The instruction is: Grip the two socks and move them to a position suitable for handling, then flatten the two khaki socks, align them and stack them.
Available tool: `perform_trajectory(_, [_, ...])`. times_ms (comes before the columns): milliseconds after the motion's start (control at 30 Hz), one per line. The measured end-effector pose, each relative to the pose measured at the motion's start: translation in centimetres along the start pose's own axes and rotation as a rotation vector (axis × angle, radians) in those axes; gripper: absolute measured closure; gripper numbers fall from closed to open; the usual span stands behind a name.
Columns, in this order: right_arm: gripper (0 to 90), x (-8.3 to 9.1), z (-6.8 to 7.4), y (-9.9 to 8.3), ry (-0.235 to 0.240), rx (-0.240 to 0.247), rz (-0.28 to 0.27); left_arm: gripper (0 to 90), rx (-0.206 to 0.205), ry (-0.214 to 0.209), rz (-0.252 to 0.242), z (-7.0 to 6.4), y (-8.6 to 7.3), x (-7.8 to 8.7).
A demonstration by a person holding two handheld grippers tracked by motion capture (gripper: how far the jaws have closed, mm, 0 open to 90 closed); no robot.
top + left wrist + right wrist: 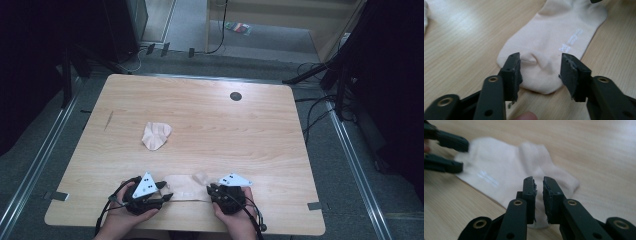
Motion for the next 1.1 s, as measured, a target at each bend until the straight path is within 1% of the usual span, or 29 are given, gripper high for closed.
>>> perform_trajectory(33, [79.0,0.0,0.0,0.0,0.000,0.000,0.000,47.3,0.000,0.000,0.000,0.0,0.0,0.0])
perform_trajectory(67, [76.6,0.4,0.3,0.5,0.008,0.011,-0.030,47.3,0.026,-0.007,-0.033,0.2,0.3,0.2])
perform_trajectory(100, [74.0,0.6,0.5,0.9,0.007,0.021,-0.052,44.7,0.062,0.001,-0.075,0.8,0.7,0.6])
perform_trajectory(133, [69.3,0.9,0.6,1.4,-0.008,0.036,-0.085,41.4,0.112,0.032,-0.129,1.9,1.1,1.1])
perform_trajectory(167, [67.0,0.9,0.5,1.5,-0.017,0.035,-0.098,40.6,0.145,0.048,-0.155,2.5,1.3,1.4])
perform_trajectory(200, [62.6,1.0,0.4,1.6,-0.019,0.024,-0.102,39.2,0.172,0.059,-0.171,3.0,1.4,1.6])
perform_trajectory(233, [58.2,1.0,0.3,1.7,-0.021,0.018,-0.107,38.1,0.206,0.088,-0.185,4.1,1.5,2.0])
perform_trajectory(267, [53.6,1.1,-0.1,1.9,-0.027,0.003,-0.118,37.5,0.233,0.104,-0.200,4.7,1.7,2.1])
perform_trajectory(300, [53.6,1.1,-0.1,1.9,-0.027,0.003,-0.118,36.7,0.233,0.104,-0.200,4.7,1.7,2.1])
perform_trajectory(333, [42.1,1.4,-1.0,2.4,-0.031,-0.047,-0.146,35.7,0.282,0.179,-0.222,6.6,1.7,2.7])
perform_trajectory(367, [38.9,1.5,-1.2,2.6,-0.035,-0.056,-0.153,35.8,0.282,0.179,-0.222,6.6,1.7,2.7])
perform_trajectory(400, [38.9,1.5,-1.2,2.6,-0.035,-0.056,-0.153,35.8,0.331,0.223,-0.235,8.0,1.7,3.0])
perform_trajectory(433, [30.0,2.2,-2.4,3.3,-0.065,-0.104,-0.176,35.5,0.371,0.243,-0.243,9.0,1.6,3.3])
perform_trajectory(467, [30.0,2.2,-2.4,3.3,-0.065,-0.104,-0.176,35.5,0.413,0.263,-0.247,10.1,1.4,3.4])
perform_trajectory(500, [25.7,2.8,-3.3,3.8,-0.089,-0.133,-0.194,35.6,0.476,0.306,-0.255,12.1,1.2,3.5])
perform_trajectory(533, [25.7,2.8,-3.3,3.8,-0.089,-0.133,-0.194,35.3,0.476,0.306,-0.255,12.1,1.2,3.5])
perform_trajectory(567, [25.1,3.0,-3.7,3.9,-0.097,-0.144,-0.196,35.3,0.505,0.327,-0.254,13.2,1.1,3.4])
perform_trajectory(600, [25.0,3.3,-4.3,4.0,-0.118,-0.161,-0.199,34.5,0.527,0.352,-0.241,14.4,1.1,3.0])
perform_trajectory(633, [25.0,3.3,-4.3,4.0,-0.118,-0.161,-0.199,33.6,0.527,0.352,-0.241,14.4,1.1,3.0])
perform_trajectory(667, [25.0,3.4,-4.8,4.0,-0.126,-0.166,-0.197,31.7,0.545,0.382,-0.211,15.7,1.3,2.2])
perform_trajectory(733, [25.0,3.4,-5.2,3.9,-0.136,-0.163,-0.190,32.0,0.535,0.397,-0.195,16.5,1.9,1.6])
perform_trajectory(800, [25.4,3.3,-5.4,3.8,-0.138,-0.168,-0.184,32.6,0.535,0.403,-0.183,16.9,2.5,1.0])
perform_trajectory(833, [25.9,3.3,-5.6,3.8,-0.137,-0.171,-0.180,32.7,0.539,0.406,-0.162,17.2,2.7,0.4])
perform_trajectory(867, [25.9,3.3,-5.6,3.8,-0.137,-0.171,-0.180,33.4,0.539,0.406,-0.162,17.2,2.7,0.4])
perform_trajectory(900, [26.3,3.2,-5.8,3.8,-0.134,-0.177,-0.180,34.1,0.544,0.420,-0.123,17.6,2.9,-0.3])
perform_trajectory(967, [26.7,3.1,-5.8,3.7,-0.135,-0.185,-0.171,34.5,0.572,0.434,-0.091,18.1,2.9,-0.9])
perform_trajectory(1000, [26.7,3.1,-5.8,3.7,-0.135,-0.185,-0.171,35.4,0.572,0.434,-0.091,18.1,2.9,-0.9])
perform_trajectory(1067, [27.0,3.1,-5.8,3.6,-0.137,-0.181,-0.168,37.5,0.581,0.438,-0.075,18.3,2.9,-1.3])
perform_trajectory(1100, [27.4,3.0,-5.8,3.7,-0.136,-0.183,-0.166,41.5,0.572,0.423,-0.054,18.1,2.8,-2.0])
Point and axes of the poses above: each handheld gripper's, and its own axes: x roughly backward along the jaws, y roughly out of its top, z roughly to its left, the point moved 8 cm from there along -x, roughly forward along the jaws, and after that the axes turned 3 degrees about z, right-handed, at the moved point
